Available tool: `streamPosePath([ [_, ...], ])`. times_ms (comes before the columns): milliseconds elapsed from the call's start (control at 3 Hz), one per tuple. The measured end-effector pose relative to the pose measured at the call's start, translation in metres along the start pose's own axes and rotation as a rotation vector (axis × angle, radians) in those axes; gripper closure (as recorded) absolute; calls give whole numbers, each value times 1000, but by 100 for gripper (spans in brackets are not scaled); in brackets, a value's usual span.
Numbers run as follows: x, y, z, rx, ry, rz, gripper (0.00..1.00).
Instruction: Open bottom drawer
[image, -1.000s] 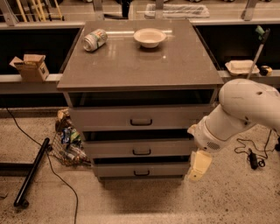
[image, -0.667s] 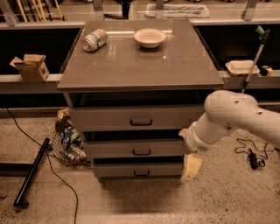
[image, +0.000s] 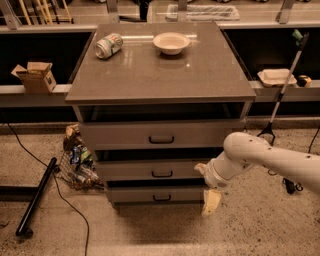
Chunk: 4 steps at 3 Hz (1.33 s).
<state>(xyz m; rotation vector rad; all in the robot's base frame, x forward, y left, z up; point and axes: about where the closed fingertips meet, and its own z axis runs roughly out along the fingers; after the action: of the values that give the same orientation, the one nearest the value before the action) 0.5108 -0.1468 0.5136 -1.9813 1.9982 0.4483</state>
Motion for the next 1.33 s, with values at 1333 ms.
streamPosePath([
  [1333, 87, -21, 130, -30, 80, -97, 0],
])
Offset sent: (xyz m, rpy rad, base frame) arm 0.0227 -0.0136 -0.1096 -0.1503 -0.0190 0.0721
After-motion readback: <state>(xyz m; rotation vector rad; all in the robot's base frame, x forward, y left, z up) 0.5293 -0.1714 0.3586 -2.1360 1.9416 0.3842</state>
